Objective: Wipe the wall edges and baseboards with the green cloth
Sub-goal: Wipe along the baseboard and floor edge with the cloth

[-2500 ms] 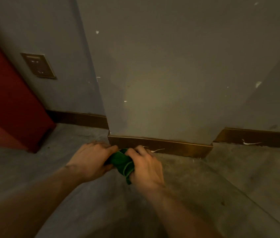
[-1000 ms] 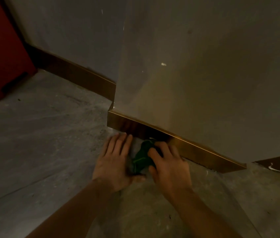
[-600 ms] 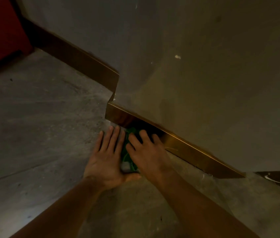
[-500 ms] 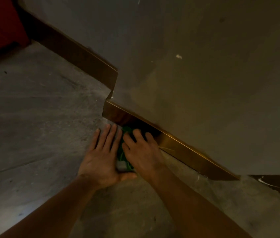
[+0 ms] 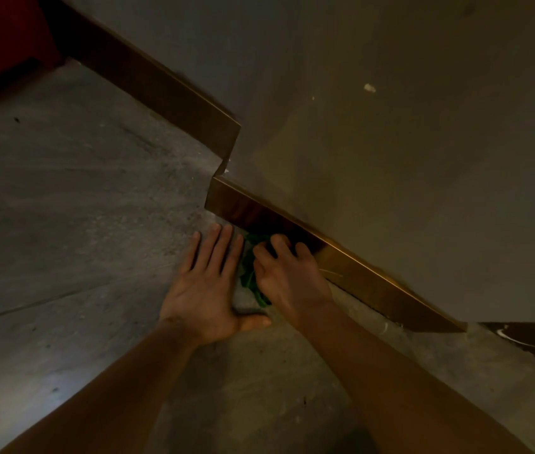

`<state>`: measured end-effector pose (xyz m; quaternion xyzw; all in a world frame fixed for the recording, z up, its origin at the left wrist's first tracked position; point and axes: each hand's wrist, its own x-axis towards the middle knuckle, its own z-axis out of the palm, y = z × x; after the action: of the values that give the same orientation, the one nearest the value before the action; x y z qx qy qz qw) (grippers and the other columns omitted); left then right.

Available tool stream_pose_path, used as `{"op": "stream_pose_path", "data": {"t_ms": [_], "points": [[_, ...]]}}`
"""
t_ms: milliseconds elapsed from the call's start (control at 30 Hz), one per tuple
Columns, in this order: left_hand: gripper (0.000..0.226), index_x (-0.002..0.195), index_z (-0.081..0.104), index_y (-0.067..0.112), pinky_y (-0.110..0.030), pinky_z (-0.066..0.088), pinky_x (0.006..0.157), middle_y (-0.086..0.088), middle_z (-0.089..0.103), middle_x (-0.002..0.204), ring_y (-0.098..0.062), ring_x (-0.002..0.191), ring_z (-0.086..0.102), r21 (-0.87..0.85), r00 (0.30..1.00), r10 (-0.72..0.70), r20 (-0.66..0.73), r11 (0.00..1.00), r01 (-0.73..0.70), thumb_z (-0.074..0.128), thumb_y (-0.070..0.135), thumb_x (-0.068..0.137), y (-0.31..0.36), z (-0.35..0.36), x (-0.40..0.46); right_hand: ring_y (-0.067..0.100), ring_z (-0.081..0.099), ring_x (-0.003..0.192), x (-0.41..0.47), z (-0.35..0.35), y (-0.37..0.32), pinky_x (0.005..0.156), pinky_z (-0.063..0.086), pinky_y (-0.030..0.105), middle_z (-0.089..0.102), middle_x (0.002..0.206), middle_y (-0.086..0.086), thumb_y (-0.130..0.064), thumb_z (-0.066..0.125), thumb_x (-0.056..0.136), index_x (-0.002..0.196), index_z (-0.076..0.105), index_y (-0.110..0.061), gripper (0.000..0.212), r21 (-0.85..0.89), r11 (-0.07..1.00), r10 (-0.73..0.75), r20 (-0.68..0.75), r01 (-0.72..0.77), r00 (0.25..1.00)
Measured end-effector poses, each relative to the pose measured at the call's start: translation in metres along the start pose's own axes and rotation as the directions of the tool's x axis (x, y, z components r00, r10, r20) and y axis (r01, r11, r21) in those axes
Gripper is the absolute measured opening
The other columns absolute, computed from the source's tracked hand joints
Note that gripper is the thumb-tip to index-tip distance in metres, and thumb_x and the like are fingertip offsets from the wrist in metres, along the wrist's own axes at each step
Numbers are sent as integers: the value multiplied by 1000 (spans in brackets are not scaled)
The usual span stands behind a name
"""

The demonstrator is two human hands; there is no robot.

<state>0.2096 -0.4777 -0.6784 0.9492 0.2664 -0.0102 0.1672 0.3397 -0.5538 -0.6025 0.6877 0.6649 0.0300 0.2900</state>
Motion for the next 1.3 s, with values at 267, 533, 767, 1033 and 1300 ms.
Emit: {"op": "stream_pose_path", "data": {"t_ms": [267,533,767,1033,1300], "points": [[136,158,7,10,-55,5,122,-13,1,167,-26,153,-12,-16,1000,3,-4,1000,-3,25,105,61,-3,2,0,37,41,107,-13,0,7,72,43,43,49,116,10,-17,61,83,109,61,-7,28,-7,1000,-16,115,17,993],[138,158,-1,13,-55,2,123,-11,-8,167,-25,151,-19,-25,1000,-1,7,1000,1,23,106,59,-3,1,0,37,40,98,-38,13,19,67,42,42,50,106,10,-11,68,77,101,63,-4,25,-16,1000,16,200,-13,980],[137,158,-4,13,-54,-3,123,-12,-10,166,-26,151,-20,-25,1000,10,-1,1000,-10,23,105,60,-3,0,0,37,35,101,-74,26,32,66,35,41,46,120,9,-15,72,74,114,60,-10,42,-21,997,78,338,-75,938],[137,156,-15,15,-53,-5,122,-11,-18,165,-26,149,-26,-4,1000,3,24,1000,-3,17,106,59,-3,0,0,34,36,110,-116,31,42,76,43,40,46,125,7,-16,67,82,123,56,-16,43,33,957,250,400,-287,882],[139,154,-20,18,-52,-13,121,-8,-23,164,-23,147,-31,-87,998,14,65,996,-8,19,107,55,-4,-7,3,29,43,111,-130,16,35,73,46,37,49,127,4,-23,68,85,119,61,-23,35,137,852,415,412,-506,811]]}}
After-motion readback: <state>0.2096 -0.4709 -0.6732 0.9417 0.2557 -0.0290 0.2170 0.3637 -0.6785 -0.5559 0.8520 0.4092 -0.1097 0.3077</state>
